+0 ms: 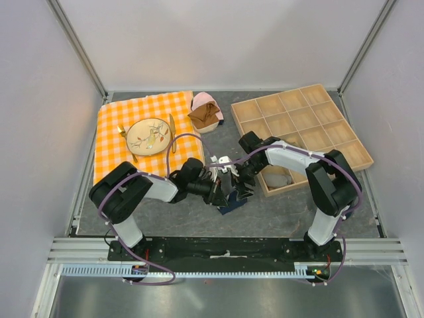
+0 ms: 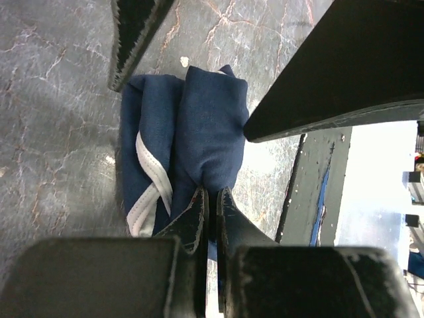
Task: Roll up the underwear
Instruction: Roll the underwear to the center of the board.
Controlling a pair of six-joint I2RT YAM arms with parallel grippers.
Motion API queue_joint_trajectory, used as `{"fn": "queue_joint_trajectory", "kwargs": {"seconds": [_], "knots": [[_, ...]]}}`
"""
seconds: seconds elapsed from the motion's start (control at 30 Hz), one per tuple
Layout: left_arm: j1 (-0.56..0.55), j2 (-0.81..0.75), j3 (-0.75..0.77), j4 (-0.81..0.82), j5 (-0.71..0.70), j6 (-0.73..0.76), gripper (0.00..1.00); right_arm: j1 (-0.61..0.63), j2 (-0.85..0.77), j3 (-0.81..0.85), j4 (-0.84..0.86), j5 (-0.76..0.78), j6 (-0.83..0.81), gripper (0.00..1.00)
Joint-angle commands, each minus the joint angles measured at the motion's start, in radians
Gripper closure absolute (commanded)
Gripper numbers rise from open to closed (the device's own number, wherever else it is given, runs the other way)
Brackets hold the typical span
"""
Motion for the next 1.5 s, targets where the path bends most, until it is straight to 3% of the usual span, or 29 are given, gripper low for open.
{"fn": "queue_joint_trajectory", "kwargs": {"seconds": [0.0,0.27,0.63,1.0,1.2,1.47], "knots": [[0.006,0.076,-0.052,-0.188,-0.129,0.005,0.98,0.072,0.050,0.009,0.011,0.093,-0.011,0.25],[0.018,0.071,-0.064,-0.176,-0.134,-0.009,0.98,0.106,0.068,0.020,-0.029,0.118,-0.012,0.29],[0.021,0.046,-0.092,-0.156,-0.141,-0.018,0.98,0.029,0.143,0.121,-0.222,-0.120,-0.011,0.26],[0.021,0.023,-0.110,-0.137,-0.146,-0.025,0.98,0.017,0.200,0.087,-0.117,-0.013,0.154,0.26],[0.023,0.013,-0.116,-0.131,-0.146,-0.027,0.98,-0.061,0.179,0.081,-0.133,-0.097,0.134,0.27],[0.021,0.013,-0.116,-0.134,-0.151,-0.025,0.98,-0.066,0.220,0.089,-0.262,-0.145,-0.016,0.26]]}}
